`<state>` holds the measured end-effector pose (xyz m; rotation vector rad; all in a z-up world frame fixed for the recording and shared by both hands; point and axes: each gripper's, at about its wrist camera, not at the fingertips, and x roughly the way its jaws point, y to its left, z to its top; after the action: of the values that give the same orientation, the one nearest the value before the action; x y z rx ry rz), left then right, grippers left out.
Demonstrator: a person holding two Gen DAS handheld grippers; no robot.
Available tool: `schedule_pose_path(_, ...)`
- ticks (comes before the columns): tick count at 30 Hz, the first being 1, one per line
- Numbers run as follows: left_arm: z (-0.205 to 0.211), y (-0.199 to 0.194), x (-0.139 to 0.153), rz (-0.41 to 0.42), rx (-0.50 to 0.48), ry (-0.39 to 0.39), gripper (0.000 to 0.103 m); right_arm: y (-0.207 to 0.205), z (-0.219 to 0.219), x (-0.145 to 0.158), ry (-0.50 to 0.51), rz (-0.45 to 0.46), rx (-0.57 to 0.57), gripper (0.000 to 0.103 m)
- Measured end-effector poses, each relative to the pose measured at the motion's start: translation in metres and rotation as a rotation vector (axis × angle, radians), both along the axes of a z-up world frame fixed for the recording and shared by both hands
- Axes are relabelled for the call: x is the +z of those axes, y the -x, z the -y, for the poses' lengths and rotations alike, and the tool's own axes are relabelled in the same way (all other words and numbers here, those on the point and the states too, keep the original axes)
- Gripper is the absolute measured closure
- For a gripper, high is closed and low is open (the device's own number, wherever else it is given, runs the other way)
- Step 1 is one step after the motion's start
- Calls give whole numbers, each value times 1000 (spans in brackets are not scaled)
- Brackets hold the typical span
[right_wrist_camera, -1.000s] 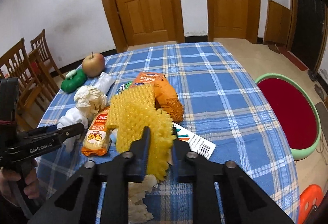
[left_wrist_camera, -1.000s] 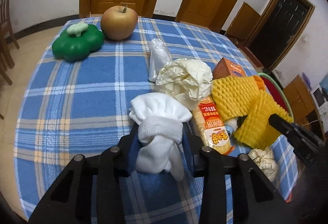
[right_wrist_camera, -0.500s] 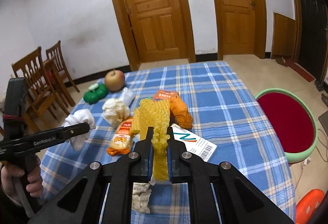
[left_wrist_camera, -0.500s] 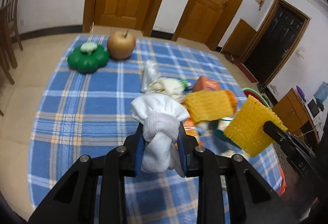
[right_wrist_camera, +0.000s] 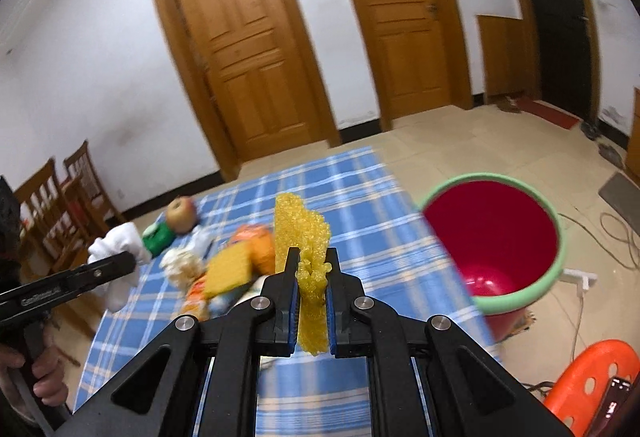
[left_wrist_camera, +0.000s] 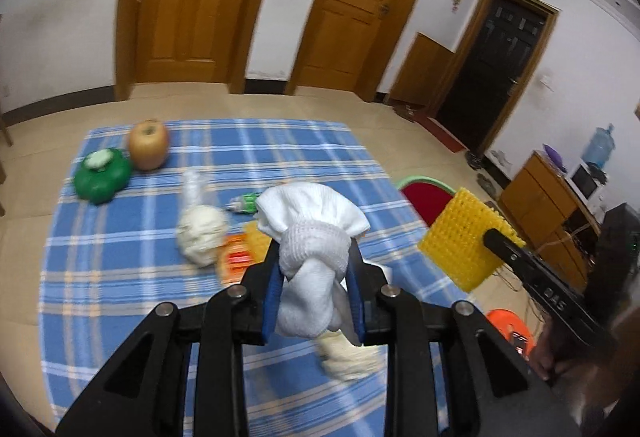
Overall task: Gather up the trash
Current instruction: 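Carry the foam net and socks over the red bucket and open both tools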
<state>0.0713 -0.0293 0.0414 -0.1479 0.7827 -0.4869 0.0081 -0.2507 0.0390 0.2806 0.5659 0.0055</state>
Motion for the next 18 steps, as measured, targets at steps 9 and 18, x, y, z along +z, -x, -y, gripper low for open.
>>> schedule_pose_path(9, 91, -31, -2, -29, -134, -38, 74, 3, 77, -7, -51, 30, -179, 93)
schedule_pose_path(18, 189, -67, -32, -82, -261, -92, 74, -6, 128, -36, -74, -13, -336, 92)
